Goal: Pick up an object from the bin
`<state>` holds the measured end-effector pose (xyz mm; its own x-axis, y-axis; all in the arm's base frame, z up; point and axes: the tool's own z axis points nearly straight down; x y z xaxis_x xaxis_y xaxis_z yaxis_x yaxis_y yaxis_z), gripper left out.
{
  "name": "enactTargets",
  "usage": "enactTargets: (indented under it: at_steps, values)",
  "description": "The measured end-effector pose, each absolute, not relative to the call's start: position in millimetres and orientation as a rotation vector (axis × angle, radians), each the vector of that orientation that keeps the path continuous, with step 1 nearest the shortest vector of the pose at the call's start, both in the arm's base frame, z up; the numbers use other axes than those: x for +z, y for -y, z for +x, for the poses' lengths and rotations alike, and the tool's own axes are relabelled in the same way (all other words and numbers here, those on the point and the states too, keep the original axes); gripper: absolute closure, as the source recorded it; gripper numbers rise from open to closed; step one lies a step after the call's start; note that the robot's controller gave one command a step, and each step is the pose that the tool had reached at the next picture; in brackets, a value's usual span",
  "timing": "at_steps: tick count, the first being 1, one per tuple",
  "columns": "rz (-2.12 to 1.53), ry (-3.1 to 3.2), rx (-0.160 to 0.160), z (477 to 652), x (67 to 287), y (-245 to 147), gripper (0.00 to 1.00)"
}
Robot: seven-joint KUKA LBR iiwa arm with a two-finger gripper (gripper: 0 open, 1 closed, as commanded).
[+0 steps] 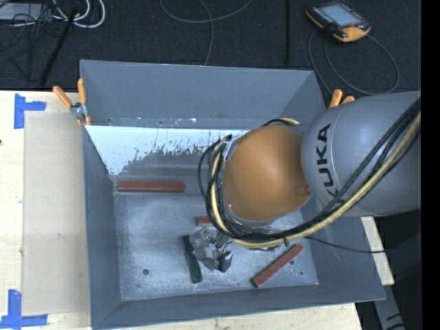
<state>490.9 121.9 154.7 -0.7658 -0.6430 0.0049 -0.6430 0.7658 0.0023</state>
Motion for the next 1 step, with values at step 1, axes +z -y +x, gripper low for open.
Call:
enactTargets:
  at_steps: [1]
  values:
    - [1.223,2.899,0.0,514.2,185.3,-105.3,1.0]
